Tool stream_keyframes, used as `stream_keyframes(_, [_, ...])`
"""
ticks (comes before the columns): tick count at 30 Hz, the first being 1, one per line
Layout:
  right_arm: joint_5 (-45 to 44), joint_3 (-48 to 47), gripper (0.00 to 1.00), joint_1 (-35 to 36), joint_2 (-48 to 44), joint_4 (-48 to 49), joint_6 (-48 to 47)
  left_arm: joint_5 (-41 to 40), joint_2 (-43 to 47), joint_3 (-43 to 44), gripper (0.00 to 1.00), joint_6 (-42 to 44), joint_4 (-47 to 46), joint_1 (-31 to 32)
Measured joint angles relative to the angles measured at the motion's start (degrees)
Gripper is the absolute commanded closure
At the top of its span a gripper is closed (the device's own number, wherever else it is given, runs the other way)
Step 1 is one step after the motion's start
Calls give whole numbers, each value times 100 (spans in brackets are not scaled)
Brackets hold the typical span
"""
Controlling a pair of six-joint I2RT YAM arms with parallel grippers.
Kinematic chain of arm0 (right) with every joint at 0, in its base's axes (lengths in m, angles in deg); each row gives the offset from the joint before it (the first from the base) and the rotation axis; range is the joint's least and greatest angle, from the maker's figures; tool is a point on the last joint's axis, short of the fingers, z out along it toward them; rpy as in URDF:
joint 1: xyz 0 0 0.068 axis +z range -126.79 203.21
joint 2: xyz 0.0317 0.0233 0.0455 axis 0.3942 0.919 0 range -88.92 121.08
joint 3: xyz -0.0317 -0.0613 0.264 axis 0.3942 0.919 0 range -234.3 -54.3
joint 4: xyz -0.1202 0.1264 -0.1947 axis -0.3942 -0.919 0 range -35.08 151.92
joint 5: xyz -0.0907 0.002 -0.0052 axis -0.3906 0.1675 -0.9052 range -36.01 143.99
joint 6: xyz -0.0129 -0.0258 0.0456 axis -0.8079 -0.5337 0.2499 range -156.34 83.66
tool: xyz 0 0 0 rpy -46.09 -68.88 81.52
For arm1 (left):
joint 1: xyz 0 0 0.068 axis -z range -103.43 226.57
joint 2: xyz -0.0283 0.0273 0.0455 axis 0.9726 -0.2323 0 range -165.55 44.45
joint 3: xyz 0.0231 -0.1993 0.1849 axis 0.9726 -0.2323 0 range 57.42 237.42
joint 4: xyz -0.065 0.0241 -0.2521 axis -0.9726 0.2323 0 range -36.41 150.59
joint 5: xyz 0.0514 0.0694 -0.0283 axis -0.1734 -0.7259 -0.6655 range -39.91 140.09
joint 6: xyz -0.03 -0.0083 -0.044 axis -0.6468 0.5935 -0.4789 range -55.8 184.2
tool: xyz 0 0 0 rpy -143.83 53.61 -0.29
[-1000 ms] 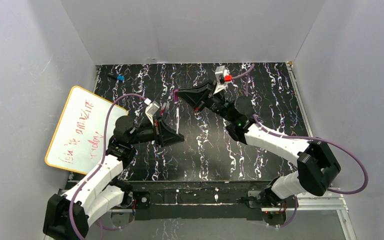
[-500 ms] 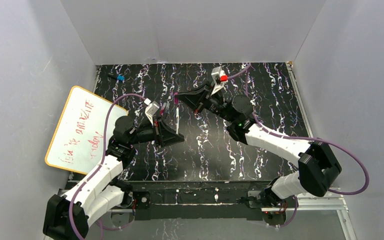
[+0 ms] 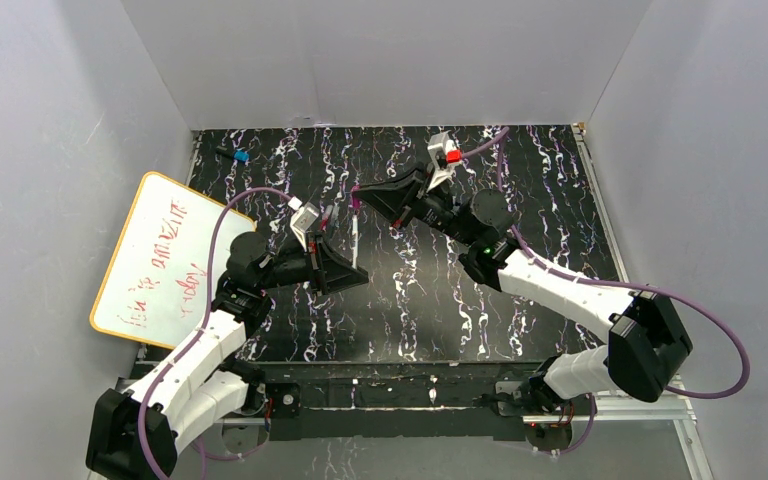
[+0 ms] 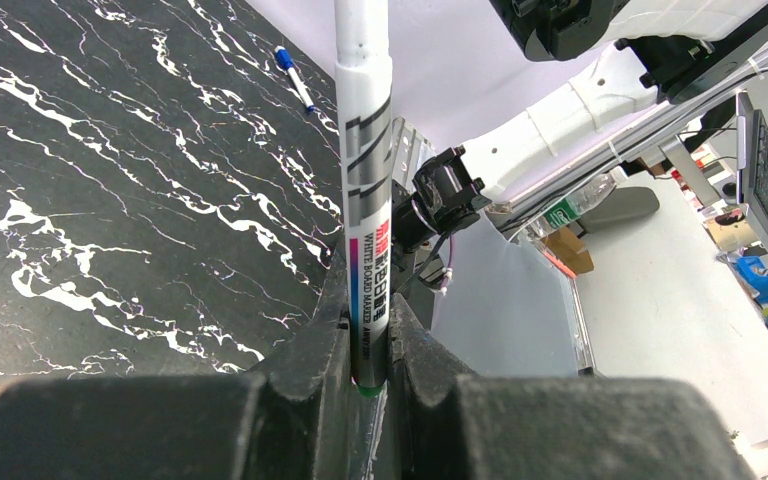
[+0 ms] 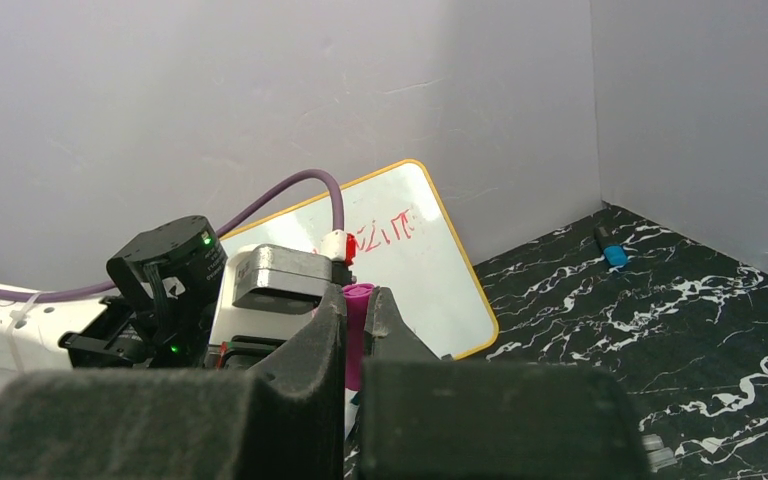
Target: Insert the pens into the pen caps
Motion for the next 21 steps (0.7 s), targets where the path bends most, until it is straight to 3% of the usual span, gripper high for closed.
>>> stream_keyframes(21, [98,4,99,0,0,-103,4,0,0,0,100,20,0,0])
